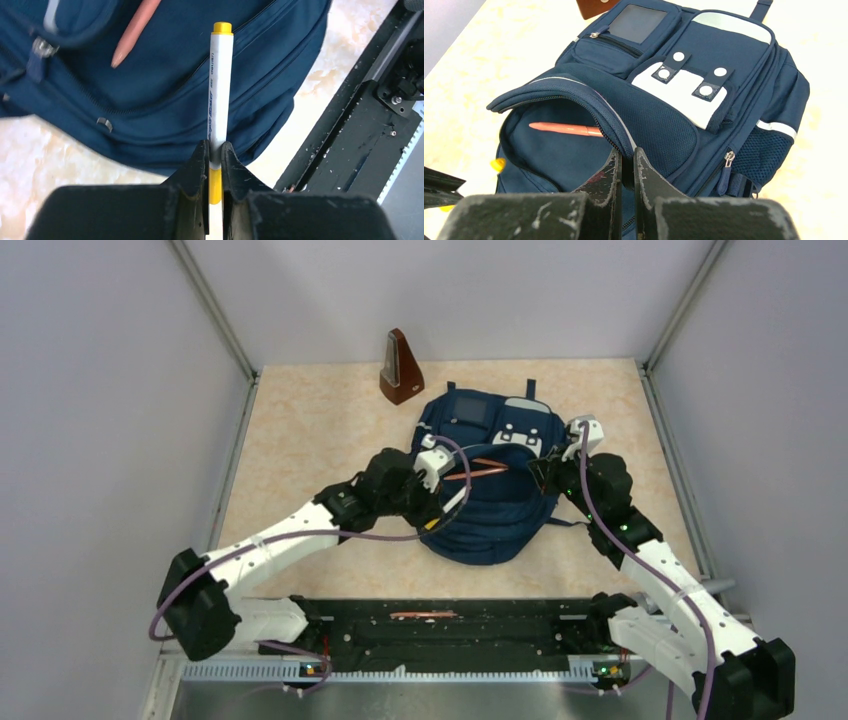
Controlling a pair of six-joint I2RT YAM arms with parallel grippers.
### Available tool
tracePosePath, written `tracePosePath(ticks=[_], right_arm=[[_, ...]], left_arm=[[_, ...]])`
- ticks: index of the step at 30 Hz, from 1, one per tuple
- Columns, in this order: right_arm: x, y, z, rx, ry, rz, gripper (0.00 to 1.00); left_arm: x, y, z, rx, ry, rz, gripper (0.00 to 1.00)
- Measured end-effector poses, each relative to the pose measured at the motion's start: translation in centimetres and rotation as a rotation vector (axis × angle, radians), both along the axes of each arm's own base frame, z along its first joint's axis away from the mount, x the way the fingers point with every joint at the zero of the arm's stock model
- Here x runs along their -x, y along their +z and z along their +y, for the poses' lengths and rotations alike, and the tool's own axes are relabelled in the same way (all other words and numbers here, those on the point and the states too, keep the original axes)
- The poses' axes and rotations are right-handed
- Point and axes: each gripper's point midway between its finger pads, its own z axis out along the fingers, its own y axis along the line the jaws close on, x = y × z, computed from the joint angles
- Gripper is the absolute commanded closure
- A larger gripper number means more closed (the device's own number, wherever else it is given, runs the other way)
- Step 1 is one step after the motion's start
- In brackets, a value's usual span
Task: Pack the student bag
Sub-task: Place the stationery in the student bag.
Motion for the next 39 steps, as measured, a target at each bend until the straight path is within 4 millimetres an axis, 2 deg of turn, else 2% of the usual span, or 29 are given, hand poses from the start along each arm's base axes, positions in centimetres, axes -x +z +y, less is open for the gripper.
tracePosePath(ticks=[6, 12, 16, 18, 22, 24, 29, 32, 35, 36, 38, 39], right_arm=[[0.0, 0.0, 0.0, 0.000, 0.000, 0.000, 1.00], [0.0, 0.0, 0.0, 0.000, 0.002, 0.001, 1.00], [0.2, 0.0, -0.1, 0.001, 0.001, 0.003, 1.00], [0.2, 0.0, -0.1, 0.001, -0.002, 0.003, 1.00], [0.3, 0.0, -0.1, 0.000, -0.001, 0.003, 1.00], [0.3, 0.0, -0.1, -0.002, 0.000, 0.004, 1.00], [0.3, 0.1, 0.0, -0.007, 0.000, 0.006, 1.00], [0.3, 0.0, -0.1, -0.005, -0.004, 0.007, 1.00], [0.3, 0.1, -0.4, -0.002, -0.017, 0.006, 1.00], [0.4, 0.1, -0.5, -0.001, -0.022, 0.005, 0.92], [0.6, 0.0, -0.7, 0.000, -0.031, 0.007, 0.55], [0.7, 0.0, -0.8, -0.003, -0.034, 0.010, 0.45]], left_arm=[[-1.5, 0.5, -3.8, -0.046, -0.167, -0.042, 0.99], [-5.4, 0.5, -7.4, -0.126, -0.282, -0.106, 0.96], [-8.4, 0.5, -9.1, -0.195, -0.313, -0.163, 0.94], [-9.1, 0.2, -9.2, -0.233, -0.322, -0.184, 0.89], [-10.0, -0.4, -9.0, -0.302, -0.325, -0.242, 0.60], [-10.7, -0.3, -8.9, -0.319, -0.309, -0.272, 0.51], [-11.1, -0.6, -8.9, -0.311, -0.292, -0.316, 0.45], [-10.1, -1.0, -8.1, -0.296, -0.291, -0.311, 0.45], [-8.5, -0.6, -7.0, -0.256, -0.282, -0.287, 0.45], [-7.8, -0.2, -6.6, -0.233, -0.279, -0.277, 0.45], [-6.7, 0.7, -6.1, -0.191, -0.270, -0.259, 0.45], [-6.1, 1.2, -5.7, -0.165, -0.261, -0.247, 0.45]])
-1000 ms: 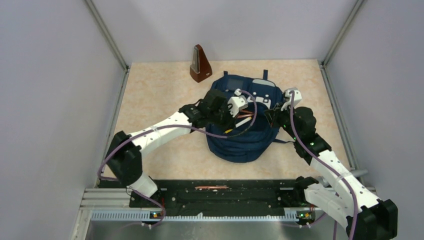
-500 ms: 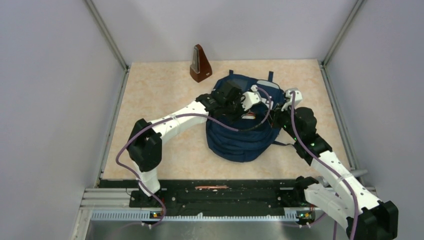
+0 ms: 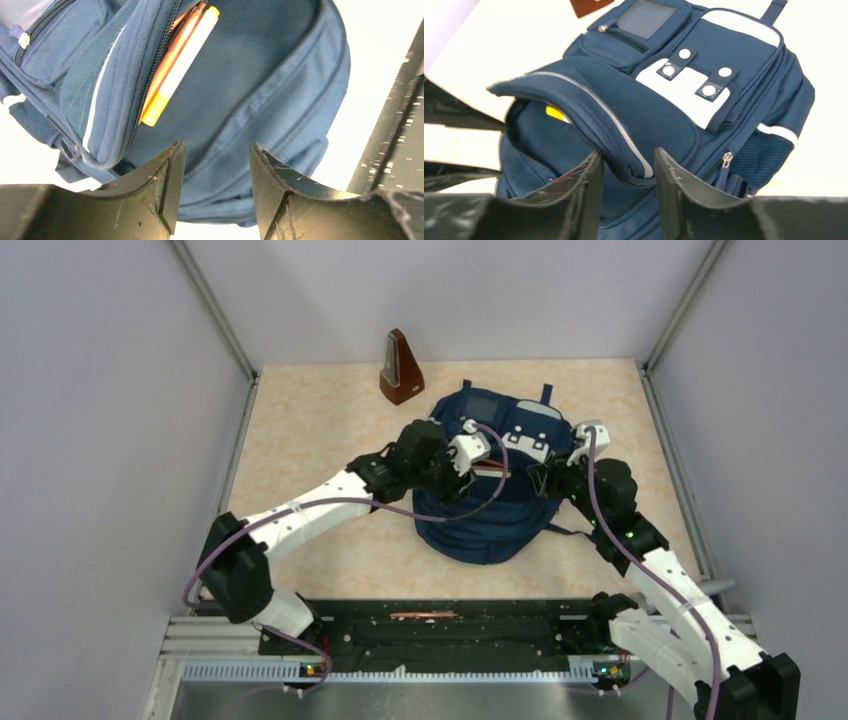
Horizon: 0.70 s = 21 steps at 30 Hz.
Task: Pack the student bag
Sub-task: Place the stationery in the student bag, then move the student bag to the center of the board.
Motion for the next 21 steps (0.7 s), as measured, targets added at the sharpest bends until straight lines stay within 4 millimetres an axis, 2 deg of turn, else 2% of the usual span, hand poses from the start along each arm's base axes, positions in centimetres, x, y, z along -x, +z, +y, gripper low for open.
tracePosePath(ticks=[4, 7, 9, 11, 14, 18, 21], right_arm=[[1.1, 0.0, -0.2, -0.011, 0.007, 0.021, 0.31], [2.6, -0.8, -0.1, -0.013, 0.033, 0.071, 0.27], [3.6, -1.2, -0.1, -0.018, 0.045, 0.104, 0.23], [4.7, -1.3, -0.3, -0.033, 0.046, 0.135, 0.22], [5.7, -0.1, -0.5, -0.067, 0.037, 0.148, 0.22], [5.8, 2.0, -0.4, -0.129, 0.021, 0.128, 0.21], [5.2, 1.6, -0.4, -0.171, -0.022, 0.153, 0.21]], left_arm=[[2.2, 1.7, 1.6, 0.088, 0.046, 0.063, 0.45], [3.1, 2.9, 3.3, 0.161, 0.108, 0.113, 0.46], [2.5, 3.7, 5.0, 0.222, 0.175, 0.152, 0.47], [1.0, 4.3, 7.1, 0.290, 0.268, 0.180, 0.47], [-1.2, 4.2, 9.5, 0.364, 0.389, 0.219, 0.46], [-1.9, 3.0, 9.6, 0.408, 0.443, 0.287, 0.45], [-2.7, 2.0, 9.0, 0.433, 0.470, 0.339, 0.45]])
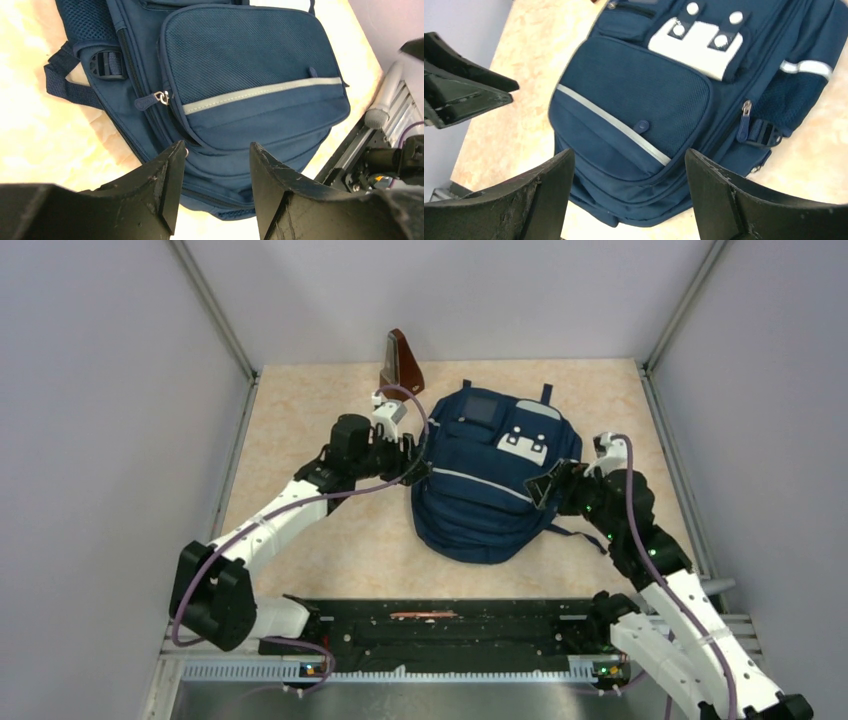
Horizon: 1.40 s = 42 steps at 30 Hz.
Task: Pack the student bag
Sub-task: Move the student bag to the center of the board.
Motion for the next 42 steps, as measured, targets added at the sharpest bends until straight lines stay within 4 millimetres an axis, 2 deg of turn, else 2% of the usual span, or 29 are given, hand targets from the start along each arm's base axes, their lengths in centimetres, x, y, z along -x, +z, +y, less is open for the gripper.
tracePosePath(ticks=[4, 6, 8, 10, 11, 13, 15, 16, 19, 22, 26, 28, 31, 33, 36, 42], right_arm=[[-1.0, -4.1, 0.2, -0.027, -0.052, 0.103, 0.21], [-1.1, -8.1, 0.3, -0.037, -0.078, 0.200, 0.21], [-0.8, -11.0, 0.6, -0.049, -0.087, 0.275, 0.22], [-0.7, -12.7, 1.0, -0.067, -0.085, 0.321, 0.30], [-0.8, -13.1, 1.3, -0.074, -0.081, 0.330, 0.38], [-1.5, -13.5, 1.7, -0.084, -0.079, 0.336, 0.58], [-2.2, -14.0, 1.8, -0.077, -0.084, 0.340, 0.88], [-2.4, -14.3, 1.7, -0.064, -0.084, 0.339, 0.98], [-3.4, -14.8, 1.2, -0.044, -0.097, 0.336, 1.00], [-5.4, -14.6, 0.4, -0.023, -0.087, 0.329, 1.00], [-9.8, -14.3, -1.1, 0.065, -0.059, 0.323, 1.00], [-12.6, -14.0, -1.7, 0.117, -0.032, 0.307, 1.00], [-15.8, -13.6, -2.1, 0.183, 0.022, 0.274, 1.00], [-17.3, -13.4, -2.3, 0.220, 0.057, 0.258, 1.00], [-18.6, -13.3, -2.7, 0.260, 0.106, 0.249, 1.00], [-18.8, -13.1, -2.9, 0.281, 0.174, 0.232, 1.00]], left_arm=[[-1.3, -1.2, -0.1, 0.035, 0.043, 0.046, 0.44], [-1.8, -1.7, 0.0, 0.045, 0.058, 0.061, 0.44], [-2.1, -2.2, -0.1, 0.054, 0.064, 0.077, 0.44], [-2.1, -2.7, -0.2, 0.056, 0.058, 0.091, 0.44], [-2.0, -2.9, -0.3, 0.057, 0.049, 0.096, 0.44], [-1.7, -3.3, -0.4, 0.062, 0.033, 0.104, 0.44], [-1.3, -3.7, -0.5, 0.067, 0.018, 0.102, 0.44], [-1.0, -4.1, -0.4, 0.066, 0.014, 0.102, 0.44], [-0.1, -5.4, 0.1, 0.047, 0.004, 0.105, 0.44], [0.4, -6.1, 0.3, 0.037, -0.007, 0.090, 0.44], [0.3, -6.3, 0.3, 0.037, -0.026, 0.045, 0.44], [-0.1, -6.0, 0.2, 0.036, -0.042, -0.005, 0.43], [-1.0, -5.6, 0.0, 0.024, -0.061, -0.080, 0.43], [-2.2, -6.2, -0.2, -0.006, -0.083, -0.117, 0.43], [-4.8, -7.0, -0.8, -0.048, -0.129, -0.150, 0.43], [-10.5, -7.0, -1.2, -0.051, -0.210, -0.228, 0.45]])
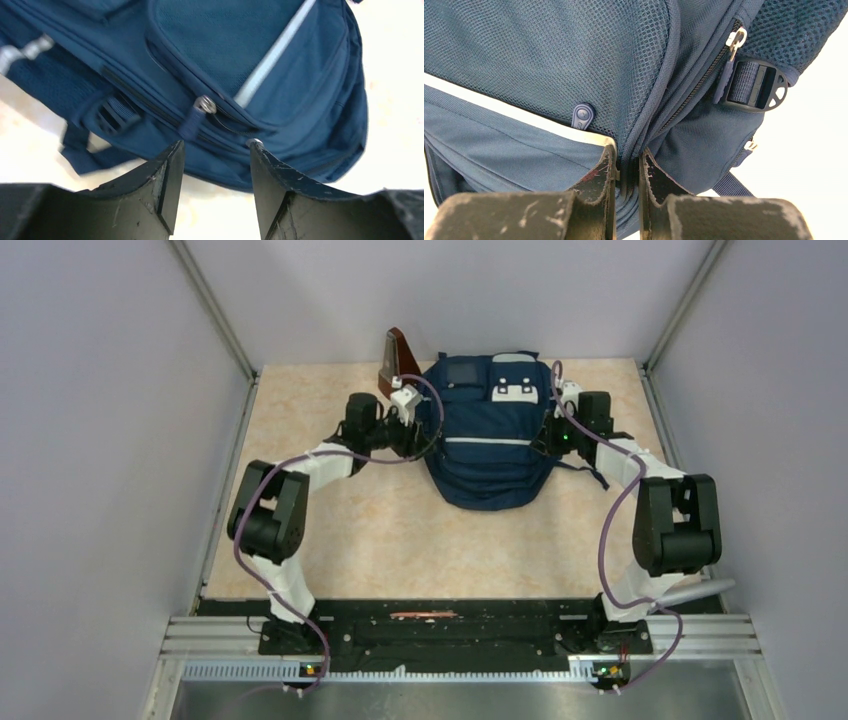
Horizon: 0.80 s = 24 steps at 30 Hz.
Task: Pack the student bag
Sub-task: Move the student bag to the center of the board, then zip the student bag at the center of the board.
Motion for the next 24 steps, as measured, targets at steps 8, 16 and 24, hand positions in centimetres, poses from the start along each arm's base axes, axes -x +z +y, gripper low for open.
tracePosePath(ticks=[8, 16, 24], right_arm=[[0.1, 0.1, 0.0, 0.002, 0.035, -0.011, 1.00], [0.1, 0.2, -0.1, -0.011, 0.047, -0.012, 1.00], [0.1, 0.2, -0.1, -0.014, 0.047, -0.012, 1.00]], left_arm=[[-4.5, -0.1, -0.5, 0.020, -0.139, -0.071, 0.46], [-5.0, -0.9, -1.8, 0.018, -0.240, -0.046, 0.47], [-4.3, -1.3, -2.3, 0.042, -0.302, 0.018, 0.76]])
